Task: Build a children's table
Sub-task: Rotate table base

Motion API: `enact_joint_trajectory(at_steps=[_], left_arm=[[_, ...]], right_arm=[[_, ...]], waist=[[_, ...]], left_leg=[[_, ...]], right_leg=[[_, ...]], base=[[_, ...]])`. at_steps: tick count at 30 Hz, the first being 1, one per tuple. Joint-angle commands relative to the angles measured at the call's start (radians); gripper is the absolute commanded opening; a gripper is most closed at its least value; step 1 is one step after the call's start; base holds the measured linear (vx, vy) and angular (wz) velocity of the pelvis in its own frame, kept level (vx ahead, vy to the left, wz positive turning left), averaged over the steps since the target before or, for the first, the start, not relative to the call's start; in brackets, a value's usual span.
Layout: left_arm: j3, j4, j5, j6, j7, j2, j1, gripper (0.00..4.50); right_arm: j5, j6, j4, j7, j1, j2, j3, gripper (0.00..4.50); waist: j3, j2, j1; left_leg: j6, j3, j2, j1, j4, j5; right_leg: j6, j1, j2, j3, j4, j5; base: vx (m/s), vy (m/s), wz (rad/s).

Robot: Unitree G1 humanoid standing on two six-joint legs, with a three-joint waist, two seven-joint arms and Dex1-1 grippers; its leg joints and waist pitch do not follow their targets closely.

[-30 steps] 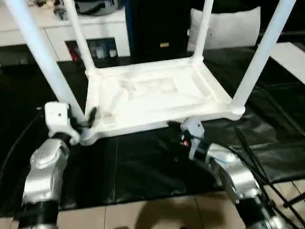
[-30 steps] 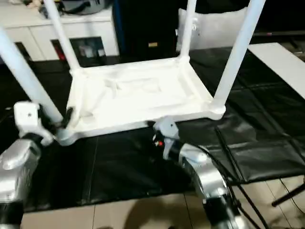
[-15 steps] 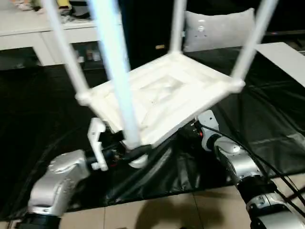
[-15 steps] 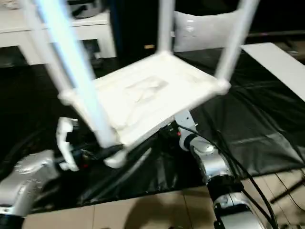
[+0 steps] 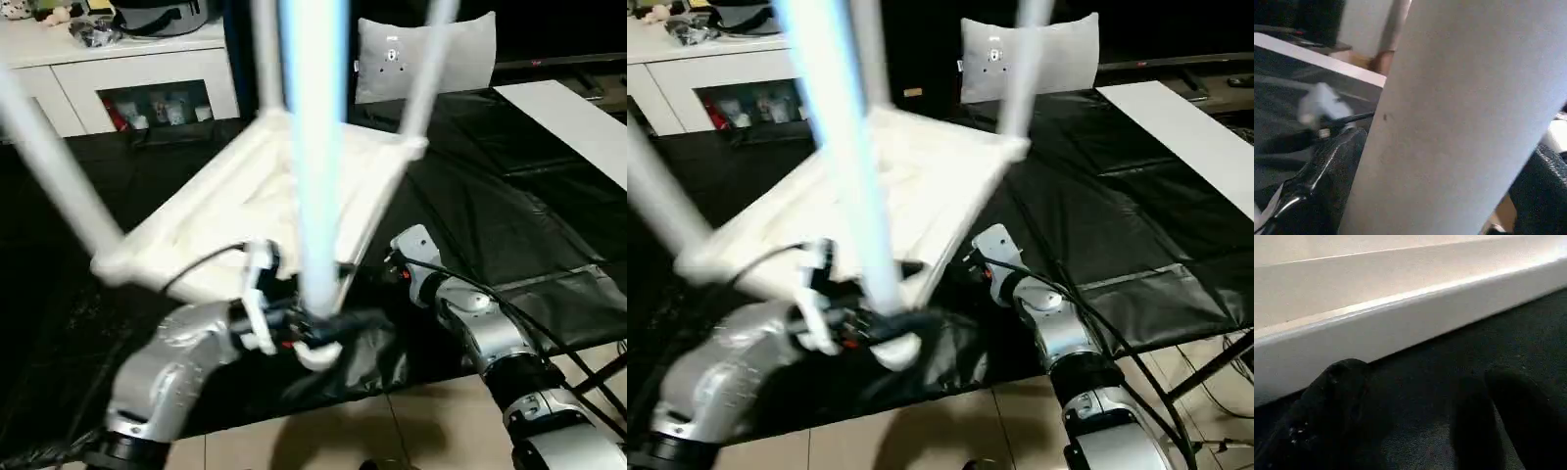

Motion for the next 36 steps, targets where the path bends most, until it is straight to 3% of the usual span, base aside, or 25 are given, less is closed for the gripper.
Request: enact_joint_trajectory(at_steps=[1, 5, 7, 11, 13, 14, 16, 17, 18, 20, 22, 24, 25, 29, 30, 31, 33, 36], left_arm=[[-0.065, -0.031, -0.022, 0.004, -0.019, -0.024, -0.034, 4.50], [-0.075, 0.014, 0.029, -0.043, 0.014, -0.070, -0.065, 4.50], [-0.065, 0.072, 0.098, -0.106, 0.079, -0.101, -0.089, 4.50], [-0.021, 0.173, 0.169, -0.200, 0.182, -0.127, -0.143, 4.50], [-0.001, 0.199, 0.182, -0.220, 0.229, -0.138, -0.163, 4.50], [0.011, 0.227, 0.210, -0.249, 0.283, -0.149, -0.180, 4.50], [0.024, 0.250, 0.230, -0.263, 0.329, -0.162, -0.194, 4.50], [0.037, 0.275, 0.252, -0.285, 0.370, -0.181, -0.208, 4.50], [0.037, 0.275, 0.252, -0.285, 0.370, -0.181, -0.208, 4.50], [0.015, 0.264, 0.265, -0.299, 0.368, -0.202, -0.188, 4.50], [0.006, 0.264, 0.271, -0.306, 0.371, -0.202, -0.182, 4.50], [-0.008, 0.254, 0.271, -0.310, 0.350, -0.182, -0.161, 4.50], [-0.010, 0.254, 0.271, -0.310, 0.342, -0.173, -0.157, 4.50], [-0.013, 0.300, 0.319, -0.333, 0.287, -0.067, -0.131, 4.50], [-0.011, 0.311, 0.339, -0.347, 0.268, -0.032, -0.126, 4.50], [-0.010, 0.323, 0.359, -0.367, 0.248, 0.003, -0.126, 4.50], [-0.003, 0.334, 0.366, -0.370, 0.216, 0.040, -0.127, 4.50], [-0.003, 0.338, 0.360, -0.351, 0.159, 0.100, -0.131, 4.50]], right_arm=[[-0.013, -0.015, -0.001, 0.043, 0.008, 0.037, 0.053, 4.50], [-0.028, -0.029, 0.018, 0.040, 0.001, 0.044, 0.049, 4.50], [-0.034, -0.028, 0.017, 0.031, 0.000, 0.044, 0.045, 4.50], [-0.032, -0.007, 0.026, 0.008, 0.003, 0.034, 0.024, 4.50], [-0.034, 0.000, 0.038, -0.016, 0.005, 0.024, 0.008, 4.50], [-0.031, 0.006, 0.042, -0.034, 0.007, 0.018, -0.004, 4.50], [-0.027, 0.015, 0.043, -0.051, 0.011, 0.013, -0.018, 4.50], [-0.013, 0.025, 0.040, -0.069, 0.017, 0.005, -0.045, 4.50], [-0.013, 0.025, 0.040, -0.069, 0.017, 0.005, -0.045, 4.50], [-0.023, 0.093, 0.013, -0.115, 0.033, -0.021, -0.070, 4.50], [-0.023, 0.088, 0.000, -0.105, 0.040, -0.027, -0.070, 4.50], [-0.016, 0.035, -0.055, -0.071, 0.069, -0.043, -0.068, 4.50], [-0.016, 0.031, -0.069, -0.065, 0.076, -0.048, -0.068, 4.50], [0.064, -0.017, -0.219, 0.023, 0.139, -0.062, -0.104, 4.50], [0.085, -0.018, -0.263, 0.040, 0.158, -0.066, -0.111, 4.50], [0.110, 0.030, -0.318, 0.071, 0.177, -0.074, -0.110, 4.50], [0.134, 0.077, -0.390, 0.125, 0.203, -0.094, -0.093, 4.50], [0.133, 0.112, -0.440, 0.168, 0.223, -0.132, -0.071, 4.50]], waist=[[-0.055, -0.012, 0.009], [-0.056, -0.012, 0.006], [-0.054, -0.015, 0.004], [-0.055, -0.022, 0.002], [-0.056, -0.020, 0.003], [-0.056, -0.024, 0.001], [-0.056, -0.022, 0.003], [-0.055, -0.014, 0.004], [-0.055, -0.020, 0.002], [-0.056, -0.009, 0.007], [-0.056, -0.016, 0.008], [-0.059, -0.004, 0.016], [-0.060, -0.008, 0.023], [-0.063, -0.010, 0.029], [-0.069, -0.009, 0.032], [-0.064, -0.009, 0.027], [-0.061, -0.009, 0.026], [-0.057, -0.004, 0.024]], left_leg=[[0.081, -0.025, 0.063, -0.016, -0.078, -0.150], [0.083, -0.026, 0.063, -0.017, -0.077, -0.139], [0.088, -0.023, 0.059, -0.017, -0.075, -0.144], [0.084, -0.024, 0.052, -0.016, -0.072, -0.154], [0.085, -0.024, 0.054, -0.015, -0.071, -0.149], [0.086, -0.025, 0.055, -0.017, -0.071, -0.144], [0.085, -0.023, 0.052, -0.013, -0.069, -0.152], [0.084, -0.024, 0.052, -0.014, -0.069, -0.155], [0.083, -0.022, 0.051, -0.012, -0.068, -0.163], [0.083, -0.025, 0.052, -0.012, -0.069, -0.161], [0.087, -0.024, 0.054, -0.013, -0.070, -0.163], [0.089, -0.023, 0.054, -0.012, -0.069, -0.159], [0.092, -0.024, 0.057, -0.012, -0.071, -0.153], [0.109, -0.026, 0.056, -0.019, -0.073, -0.131], [0.116, -0.028, 0.059, -0.024, -0.070, -0.100], [0.127, -0.028, 0.057, -0.029, -0.071, -0.089], [0.129, -0.028, 0.055, -0.025, -0.072, -0.111], [0.101, -0.025, 0.052, -0.018, -0.073, -0.148]], right_leg=[[-0.095, 0.063, -0.090, 0.079, -0.073, -0.401], [-0.097, 0.064, -0.090, 0.078, -0.071, -0.391], [-0.086, 0.063, -0.086, 0.076, -0.079, -0.409], [-0.029, 0.063, -0.085, 0.067, -0.090, -0.484], [-0.029, 0.059, -0.085, 0.067, -0.089, -0.476], [-0.031, 0.060, -0.084, 0.067, -0.088, -0.465], [-0.026, 0.056, -0.082, 0.064, -0.092, -0.480], [-0.024, 0.058, -0.084, 0.063, -0.093, -0.487], [-0.012, 0.055, -0.083, 0.061, -0.097, -0.501], [-0.013, 0.055, -0.084, 0.061, -0.097, -0.498], [-0.013, 0.056, -0.082, 0.063, -0.097, -0.481], [-0.017, 0.054, -0.084, 0.064, -0.096, -0.470], [-0.016, 0.053, -0.084, 0.066, -0.093, -0.456], [-0.014, 0.057, -0.082, 0.069, -0.086, -0.415], [-0.018, 0.060, -0.084, 0.072, -0.075, -0.369], [-0.022, 0.060, -0.081, 0.069, -0.076, -0.356], [-0.011, 0.060, -0.079, 0.068, -0.081, -0.388], [0.007, 0.052, -0.078, 0.065, -0.092, -0.467]], base=[[0.000, 0.000, 0.00], [0.000, 0.000, 0.00], [0.000, 0.000, 0.00], [0.000, 0.000, 0.00], [0.000, 0.000, 0.00], [0.000, 0.000, 0.00], [0.000, 0.000, 0.00], [0.000, 0.000, 0.00], [0.000, 0.000, 0.00], [0.000, 0.000, 0.00], [0.000, 0.000, 0.00], [0.000, 0.000, 0.00], [0.000, 0.000, 0.00], [0.000, 0.000, 0.00], [0.000, 0.000, 0.00], [0.000, 0.000, 0.00], [0.000, 0.000, 0.00], [0.000, 0.000, 0.00]])
